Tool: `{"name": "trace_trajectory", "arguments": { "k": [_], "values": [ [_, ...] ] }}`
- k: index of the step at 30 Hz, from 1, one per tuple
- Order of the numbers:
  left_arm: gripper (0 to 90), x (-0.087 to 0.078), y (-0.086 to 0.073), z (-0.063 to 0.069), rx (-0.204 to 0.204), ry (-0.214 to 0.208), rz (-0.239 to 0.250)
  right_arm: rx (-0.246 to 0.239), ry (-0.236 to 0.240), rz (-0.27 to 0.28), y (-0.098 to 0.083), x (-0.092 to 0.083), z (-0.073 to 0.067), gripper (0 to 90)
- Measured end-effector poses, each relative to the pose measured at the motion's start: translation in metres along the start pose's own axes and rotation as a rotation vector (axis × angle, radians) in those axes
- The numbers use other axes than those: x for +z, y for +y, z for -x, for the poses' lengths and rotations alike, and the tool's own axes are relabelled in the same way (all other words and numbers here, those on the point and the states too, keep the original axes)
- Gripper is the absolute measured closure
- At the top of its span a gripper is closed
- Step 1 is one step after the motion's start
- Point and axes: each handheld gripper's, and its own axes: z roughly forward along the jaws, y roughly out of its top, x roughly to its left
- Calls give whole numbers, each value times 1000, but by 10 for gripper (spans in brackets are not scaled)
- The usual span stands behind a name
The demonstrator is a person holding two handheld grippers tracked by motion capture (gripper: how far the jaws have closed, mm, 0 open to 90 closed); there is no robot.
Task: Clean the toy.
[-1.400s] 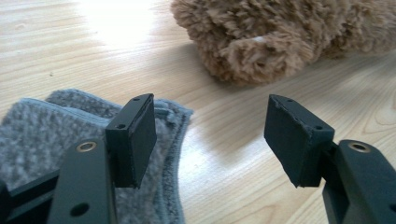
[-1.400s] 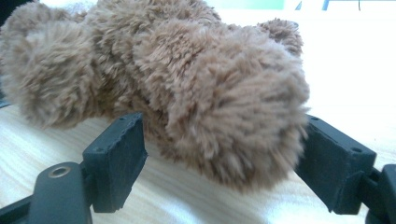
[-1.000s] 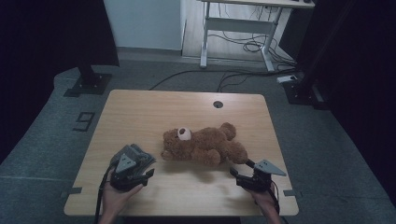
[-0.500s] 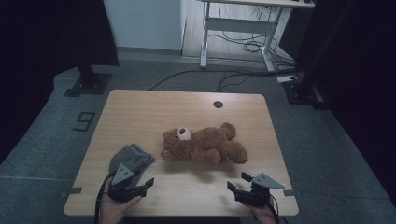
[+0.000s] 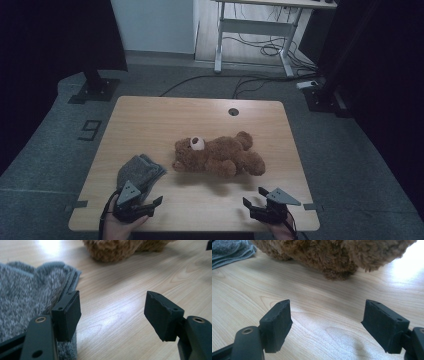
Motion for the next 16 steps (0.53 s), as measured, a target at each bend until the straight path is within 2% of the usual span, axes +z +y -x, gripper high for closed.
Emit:
{"name": "trace_trajectory", "arguments": {
  "k": [7, 16],
  "values": [
    [299, 2, -1, -2, 0, -5, -3, -8, -2, 3, 0, 0, 1, 228],
    [299, 0, 0, -3, 2, 12, -9, -13, 14, -6, -1, 2, -2, 227]
  ]
}}
